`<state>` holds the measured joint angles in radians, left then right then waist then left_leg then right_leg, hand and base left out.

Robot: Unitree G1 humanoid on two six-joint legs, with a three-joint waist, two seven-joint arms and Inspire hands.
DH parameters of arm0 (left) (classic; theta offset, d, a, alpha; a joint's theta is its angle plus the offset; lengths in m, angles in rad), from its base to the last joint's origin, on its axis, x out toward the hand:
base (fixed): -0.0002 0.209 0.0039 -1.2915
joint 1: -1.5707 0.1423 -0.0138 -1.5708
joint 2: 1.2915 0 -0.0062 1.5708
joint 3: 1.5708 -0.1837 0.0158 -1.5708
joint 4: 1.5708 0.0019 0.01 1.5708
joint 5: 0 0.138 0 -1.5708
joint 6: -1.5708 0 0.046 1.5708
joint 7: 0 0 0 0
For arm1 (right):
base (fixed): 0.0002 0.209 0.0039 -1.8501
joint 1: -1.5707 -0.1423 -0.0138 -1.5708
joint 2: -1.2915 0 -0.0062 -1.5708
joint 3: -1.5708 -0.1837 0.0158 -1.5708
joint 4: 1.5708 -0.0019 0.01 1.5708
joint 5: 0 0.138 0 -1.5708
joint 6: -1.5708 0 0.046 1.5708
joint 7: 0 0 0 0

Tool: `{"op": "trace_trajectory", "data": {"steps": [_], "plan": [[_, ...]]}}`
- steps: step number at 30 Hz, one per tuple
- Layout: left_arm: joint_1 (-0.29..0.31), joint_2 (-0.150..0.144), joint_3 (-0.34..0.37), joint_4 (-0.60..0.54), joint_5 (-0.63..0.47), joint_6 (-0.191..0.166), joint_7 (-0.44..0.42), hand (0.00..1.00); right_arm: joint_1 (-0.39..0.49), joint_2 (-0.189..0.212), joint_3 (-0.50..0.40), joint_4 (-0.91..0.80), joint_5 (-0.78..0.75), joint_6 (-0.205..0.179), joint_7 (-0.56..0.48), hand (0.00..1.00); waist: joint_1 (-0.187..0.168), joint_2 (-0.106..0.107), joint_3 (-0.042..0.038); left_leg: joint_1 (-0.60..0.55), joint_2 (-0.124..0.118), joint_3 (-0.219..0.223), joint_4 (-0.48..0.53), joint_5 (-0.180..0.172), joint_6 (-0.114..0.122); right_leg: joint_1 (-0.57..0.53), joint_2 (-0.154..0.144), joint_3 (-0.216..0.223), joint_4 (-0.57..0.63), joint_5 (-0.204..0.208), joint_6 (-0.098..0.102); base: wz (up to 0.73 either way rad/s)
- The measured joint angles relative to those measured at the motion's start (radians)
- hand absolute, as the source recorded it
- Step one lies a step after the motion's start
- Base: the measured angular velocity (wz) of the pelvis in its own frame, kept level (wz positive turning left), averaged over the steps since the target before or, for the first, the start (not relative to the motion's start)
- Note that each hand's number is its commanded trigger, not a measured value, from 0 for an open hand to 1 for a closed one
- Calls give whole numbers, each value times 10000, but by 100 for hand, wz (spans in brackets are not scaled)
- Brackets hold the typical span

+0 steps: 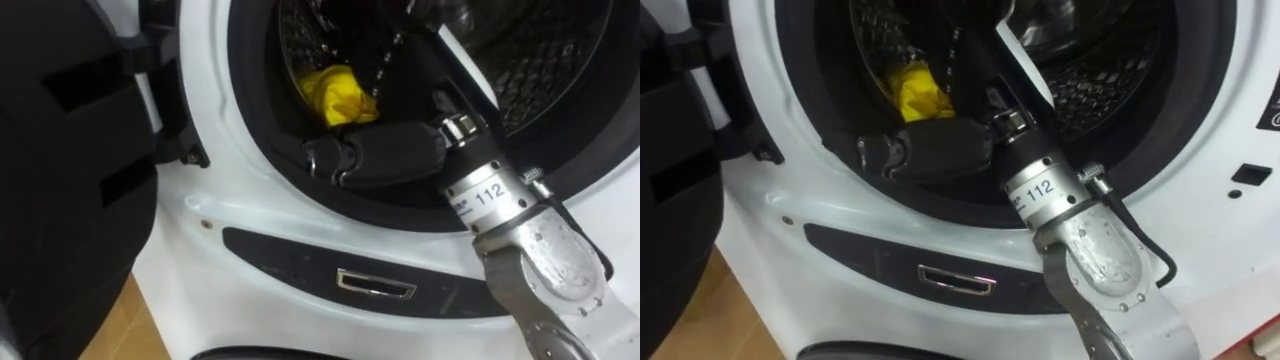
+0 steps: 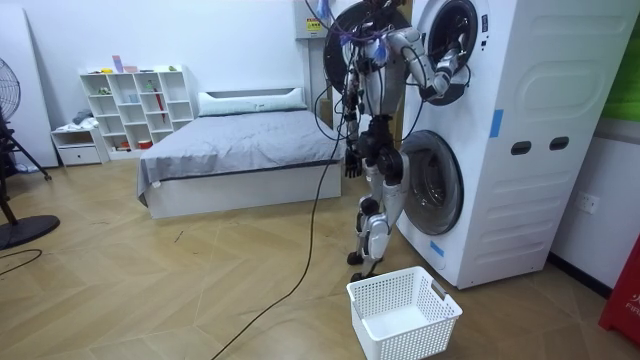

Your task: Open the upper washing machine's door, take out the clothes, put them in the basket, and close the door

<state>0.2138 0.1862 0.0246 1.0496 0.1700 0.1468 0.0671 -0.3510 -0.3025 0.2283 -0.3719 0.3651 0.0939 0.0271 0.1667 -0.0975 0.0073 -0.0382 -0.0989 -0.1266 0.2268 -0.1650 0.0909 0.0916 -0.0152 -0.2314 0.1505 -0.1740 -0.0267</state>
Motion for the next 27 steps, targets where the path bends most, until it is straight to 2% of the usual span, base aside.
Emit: {"op": "trace_trajectory", "data": {"steps": [3,6,8,14,18,20,22,24,27], "plan": [[88,-22,172,0,-18,55,-44,0,-59,-289,-80,72,-197,183,-16,0,-99,-17,-5,-11,-20,-94,96,-27,30,73,-5,-94,2,2,22,10],[263,-58,455,1,-13,70,-40,0,-61,-325,-178,205,-264,302,0,0,-281,-61,-22,-19,-36,-178,140,-31,37,102,-9,-167,4,28,67,10],[358,-70,585,1,-12,73,23,0,-61,-491,-178,308,-234,307,-7,0,-284,-74,-30,-17,-58,-211,182,-46,62,127,-14,-197,9,36,80,8],[532,-110,958,-72,-16,190,69,0,-64,-865,-542,833,-198,395,214,0,-568,-97,-35,-38,-252,-515,492,-125,199,316,-52,-220,31,23,212,17],[442,-121,1324,-137,-2,205,88,0,-153,-1781,-892,1122,-211,407,668,0,-589,-218,-43,-38,-362,-570,503,-63,304,344,-139,-181,31,46,254,6],[391,-118,1490,-141,1,208,99,0,-288,-1972,-982,1257,-424,579,738,0,-592,-237,-48,-37,-378,-575,511,-64,309,345,-151,-175,42,92,329,0],[361,-50,1503,-235,4,282,99,0,-794,-2475,-982,1663,-1561,885,859,0,-617,-321,-53,-61,-406,-574,510,-54,326,280,-181,-159,100,97,337,-3],[351,32,1506,-351,-1,370,76,0,-845,-2533,-982,1741,-2115,1109,946,0,-615,-436,-46,-53,-407,-602,505,-51,328,247,-182,-160,182,97,338,0],[350,38,1495,-395,-11,551,73,0,-989,-2531,-962,2083,-2657,1289,1440,0,-626,-548,-106,-24,-420,-615,506,-17,389,257,-183,-164,198,102,341,0]]}}
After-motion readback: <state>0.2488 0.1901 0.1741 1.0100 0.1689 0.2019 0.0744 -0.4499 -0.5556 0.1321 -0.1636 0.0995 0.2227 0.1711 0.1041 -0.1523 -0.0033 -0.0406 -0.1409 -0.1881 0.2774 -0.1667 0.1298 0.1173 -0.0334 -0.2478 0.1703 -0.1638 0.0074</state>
